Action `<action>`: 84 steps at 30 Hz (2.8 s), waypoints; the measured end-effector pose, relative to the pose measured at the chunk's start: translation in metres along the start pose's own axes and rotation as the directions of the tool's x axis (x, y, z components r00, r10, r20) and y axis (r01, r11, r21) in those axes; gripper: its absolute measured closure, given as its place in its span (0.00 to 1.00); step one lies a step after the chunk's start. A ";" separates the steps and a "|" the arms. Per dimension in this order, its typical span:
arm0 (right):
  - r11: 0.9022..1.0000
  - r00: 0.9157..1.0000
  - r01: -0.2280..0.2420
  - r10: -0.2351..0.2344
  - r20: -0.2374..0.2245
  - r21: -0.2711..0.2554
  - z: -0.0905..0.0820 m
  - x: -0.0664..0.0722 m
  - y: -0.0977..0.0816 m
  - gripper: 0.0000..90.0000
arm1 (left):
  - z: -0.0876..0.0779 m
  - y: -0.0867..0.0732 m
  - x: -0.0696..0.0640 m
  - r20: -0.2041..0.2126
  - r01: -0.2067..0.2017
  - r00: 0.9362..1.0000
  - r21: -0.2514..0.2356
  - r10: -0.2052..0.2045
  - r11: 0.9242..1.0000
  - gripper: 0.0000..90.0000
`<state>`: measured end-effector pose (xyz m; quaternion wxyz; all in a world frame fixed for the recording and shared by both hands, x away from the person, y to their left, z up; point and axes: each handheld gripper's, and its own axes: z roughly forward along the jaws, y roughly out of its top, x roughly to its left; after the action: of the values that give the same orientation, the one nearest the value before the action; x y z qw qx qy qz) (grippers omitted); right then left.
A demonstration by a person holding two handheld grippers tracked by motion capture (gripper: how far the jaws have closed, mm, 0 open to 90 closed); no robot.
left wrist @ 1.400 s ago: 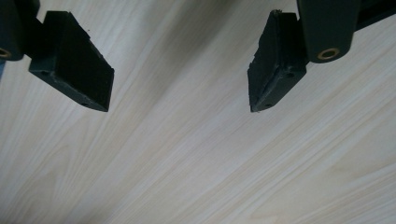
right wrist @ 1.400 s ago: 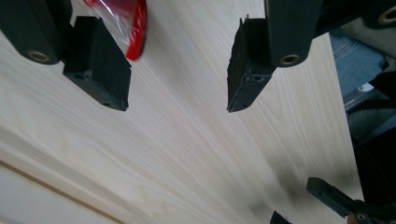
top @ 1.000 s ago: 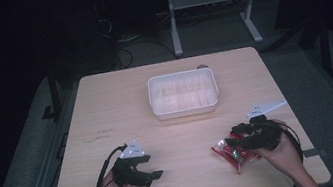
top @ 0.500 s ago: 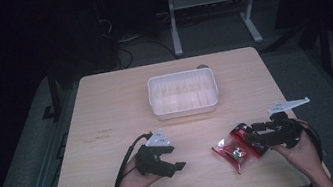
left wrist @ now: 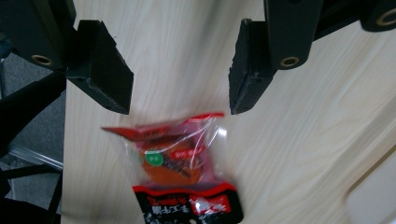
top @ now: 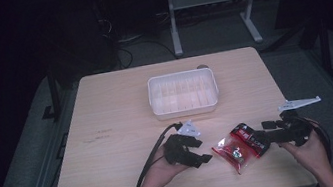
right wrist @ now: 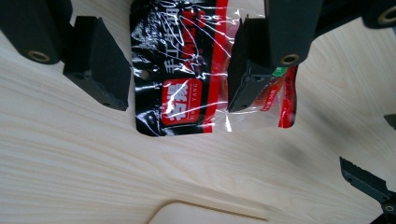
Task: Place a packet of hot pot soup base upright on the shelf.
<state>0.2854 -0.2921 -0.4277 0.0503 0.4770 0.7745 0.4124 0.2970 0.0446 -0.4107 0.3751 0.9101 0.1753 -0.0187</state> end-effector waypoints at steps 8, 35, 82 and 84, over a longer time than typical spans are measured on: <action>1.000 1.000 -0.009 0.009 0.017 0.013 0.001 -0.004 -0.003 0.43 | 0.027 0.022 -0.008 0.018 -0.016 1.000 0.031 0.015 0.999 0.41; 0.997 0.997 -0.072 0.071 0.029 0.036 0.009 -0.014 -0.010 0.43 | 0.091 0.045 -0.036 -0.107 -0.042 0.992 0.194 0.063 0.980 0.24; 0.955 0.938 -0.263 0.287 -0.194 0.140 0.028 -0.037 -0.022 0.83 | 0.091 0.029 -0.031 -0.095 -0.060 0.992 0.166 0.077 0.984 0.29; 0.962 0.952 -0.235 0.257 -0.166 0.141 0.027 -0.033 -0.020 0.93 | 0.091 0.029 -0.031 -0.096 -0.056 0.993 0.161 0.072 0.985 0.30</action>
<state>0.3016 -0.3059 -0.4694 -0.1013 0.5322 0.7336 0.4104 0.2868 -0.0466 -0.4517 0.2929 0.9418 0.1629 0.0257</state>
